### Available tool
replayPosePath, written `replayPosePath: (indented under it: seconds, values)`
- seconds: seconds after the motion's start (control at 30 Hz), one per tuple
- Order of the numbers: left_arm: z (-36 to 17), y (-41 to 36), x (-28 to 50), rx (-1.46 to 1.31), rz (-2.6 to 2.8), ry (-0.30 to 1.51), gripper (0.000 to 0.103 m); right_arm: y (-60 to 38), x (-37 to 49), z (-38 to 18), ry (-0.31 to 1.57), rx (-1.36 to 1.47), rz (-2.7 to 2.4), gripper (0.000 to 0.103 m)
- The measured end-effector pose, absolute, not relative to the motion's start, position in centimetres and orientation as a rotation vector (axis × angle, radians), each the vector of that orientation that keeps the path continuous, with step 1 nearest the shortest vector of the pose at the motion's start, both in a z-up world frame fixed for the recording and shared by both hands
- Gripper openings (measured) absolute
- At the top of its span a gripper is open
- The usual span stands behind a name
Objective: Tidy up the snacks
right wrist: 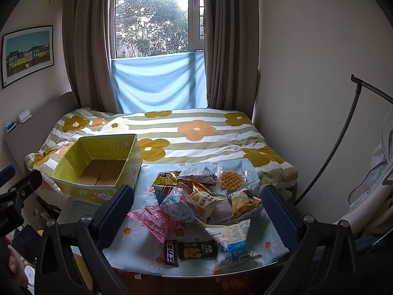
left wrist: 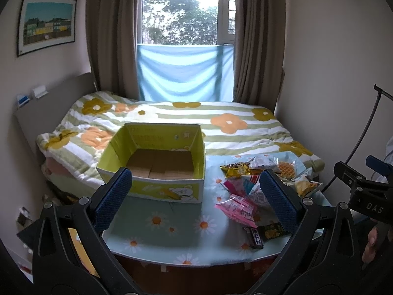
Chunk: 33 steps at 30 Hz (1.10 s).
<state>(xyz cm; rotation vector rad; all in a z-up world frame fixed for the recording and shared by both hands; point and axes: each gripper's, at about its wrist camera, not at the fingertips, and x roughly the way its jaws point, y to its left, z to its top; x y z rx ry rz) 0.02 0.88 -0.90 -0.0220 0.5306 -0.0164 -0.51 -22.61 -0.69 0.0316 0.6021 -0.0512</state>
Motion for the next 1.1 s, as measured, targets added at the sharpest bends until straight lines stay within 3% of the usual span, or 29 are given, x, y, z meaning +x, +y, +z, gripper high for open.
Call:
replayPosePath:
  seconds: [1.1]
  values:
    - [-0.27,0.86,-0.95,-0.016,-0.026,0.519,0.103,-21.86,-0.57,-0.39,0.585,0.045,-0.051,0.103]
